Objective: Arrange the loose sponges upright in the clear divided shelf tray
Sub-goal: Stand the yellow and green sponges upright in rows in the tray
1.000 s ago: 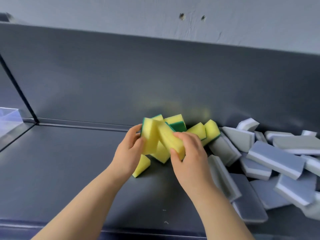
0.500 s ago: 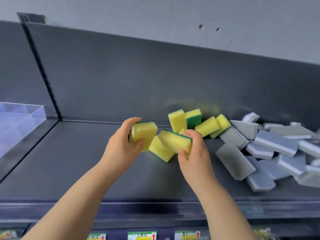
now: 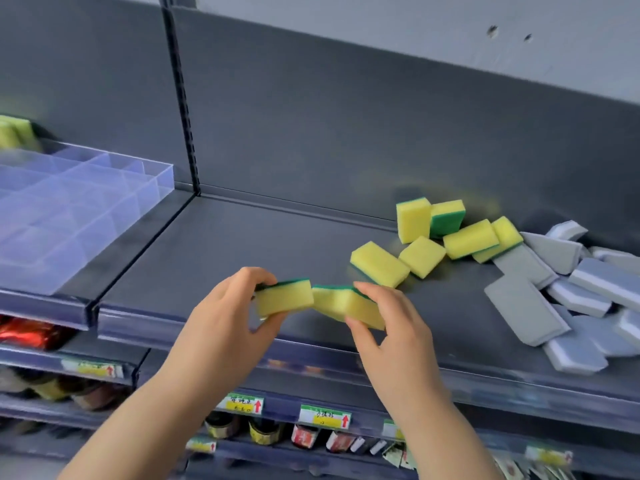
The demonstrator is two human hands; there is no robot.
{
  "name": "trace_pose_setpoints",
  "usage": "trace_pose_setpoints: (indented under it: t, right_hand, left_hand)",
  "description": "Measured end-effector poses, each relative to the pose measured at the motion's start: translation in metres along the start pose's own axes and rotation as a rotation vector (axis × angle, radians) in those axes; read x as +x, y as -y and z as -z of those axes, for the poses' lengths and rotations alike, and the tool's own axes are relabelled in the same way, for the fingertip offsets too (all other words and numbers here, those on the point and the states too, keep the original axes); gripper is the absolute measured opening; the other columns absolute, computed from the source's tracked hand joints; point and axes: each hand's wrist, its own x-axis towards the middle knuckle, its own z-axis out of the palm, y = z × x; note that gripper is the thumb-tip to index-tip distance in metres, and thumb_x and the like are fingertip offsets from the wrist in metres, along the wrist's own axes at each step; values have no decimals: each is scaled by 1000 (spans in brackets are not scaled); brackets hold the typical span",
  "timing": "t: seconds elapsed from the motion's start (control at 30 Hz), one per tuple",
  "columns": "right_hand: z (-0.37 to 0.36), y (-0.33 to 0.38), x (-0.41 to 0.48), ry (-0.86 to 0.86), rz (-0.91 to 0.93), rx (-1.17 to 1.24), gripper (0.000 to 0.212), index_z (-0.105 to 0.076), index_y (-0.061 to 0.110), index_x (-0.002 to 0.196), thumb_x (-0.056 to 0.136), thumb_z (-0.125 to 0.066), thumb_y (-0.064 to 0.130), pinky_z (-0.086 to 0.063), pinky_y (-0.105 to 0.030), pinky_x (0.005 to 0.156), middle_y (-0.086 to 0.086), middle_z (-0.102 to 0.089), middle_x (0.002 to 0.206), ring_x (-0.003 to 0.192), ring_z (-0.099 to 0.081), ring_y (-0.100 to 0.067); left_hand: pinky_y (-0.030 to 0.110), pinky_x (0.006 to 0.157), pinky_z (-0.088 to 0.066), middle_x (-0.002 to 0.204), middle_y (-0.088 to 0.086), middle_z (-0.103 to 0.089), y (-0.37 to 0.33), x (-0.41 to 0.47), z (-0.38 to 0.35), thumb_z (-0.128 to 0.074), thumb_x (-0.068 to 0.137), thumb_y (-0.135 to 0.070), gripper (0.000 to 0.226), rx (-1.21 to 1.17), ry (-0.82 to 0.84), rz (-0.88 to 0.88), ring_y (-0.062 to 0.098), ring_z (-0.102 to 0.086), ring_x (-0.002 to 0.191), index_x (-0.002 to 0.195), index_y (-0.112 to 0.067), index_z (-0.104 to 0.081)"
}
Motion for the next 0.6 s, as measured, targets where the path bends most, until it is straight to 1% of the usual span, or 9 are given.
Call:
trace_pose_setpoints:
  t: [0.1,0.17,0.23,0.3,0.37,0.43,0.5,0.57,0.6]
  right_hand:
    - [-4,3,-10,39,65,70,42,-57,25,117,79,-69,12,-34,-2,86,9,-56,110,101,-50,-1]
    - [-9,9,-18,66,115,115,42,-57,25,119,79,-65,16,-34,-1,86,8,-56,110,101,-51,-3]
    - [-15,19,-26,90,150,147,42,-57,24,120,78,-62,18,-33,-1,87,10,-55,109,101,-51,-3]
    - [-23,31,-33,106,189,153,43,-58,23,120,77,-62,16,-33,-2,89,10,-54,108,101,-50,-4]
    - [-31,44,-37,104,235,150,42,-60,20,118,76,-64,14,-35,-6,88,6,-58,107,100,-49,-5]
    - [-42,60,-38,111,254,164,41,-61,20,118,77,-65,16,-39,-10,87,5,-59,107,100,-50,-6]
    - [-54,76,-36,105,256,181,40,-60,21,118,78,-64,18,-43,-15,86,10,-56,107,100,-52,-6]
    - [-68,95,-32,74,263,187,42,-60,20,119,78,-65,18,-43,-14,86,14,-52,107,100,-53,-7]
    - [-77,105,-29,61,262,185,42,-59,20,120,78,-65,17,-42,-11,87,14,-52,107,99,-54,-7]
  left_hand:
    - [15,63,-38,104,-13,-54,-9,-24,13,-76,72,-13,56,151,15,-18,7,-51,80,117,-31,-46]
    - [18,58,-41,108,-12,-50,-13,-39,21,-76,71,-11,60,244,45,-19,10,-54,73,121,-29,-49]
    - [22,53,-45,106,-7,-52,-12,-51,29,-77,70,-9,59,312,54,-35,14,-55,73,120,-26,-52]
    - [25,52,-49,105,-6,-55,-8,-61,38,-73,74,-12,51,370,41,-57,13,-54,81,119,-25,-53]
    - [28,53,-52,105,-7,-57,1,-69,49,-64,78,-26,39,403,25,-61,11,-52,88,117,-23,-56]
    - [26,56,-52,104,-9,-57,13,-77,64,-54,81,-38,37,404,5,-40,9,-50,91,114,-23,-57]
    - [26,61,-52,105,-9,-58,28,-81,80,-47,82,-40,38,390,-31,-25,10,-50,94,114,-22,-56]
    - [25,69,-50,105,-6,-61,48,-82,100,-51,82,-39,37,366,-73,-21,10,-51,95,113,-19,-58]
    - [21,74,-46,105,-5,-62,59,-81,112,-56,82,-35,36,343,-96,-17,10,-51,94,112,-16,-59]
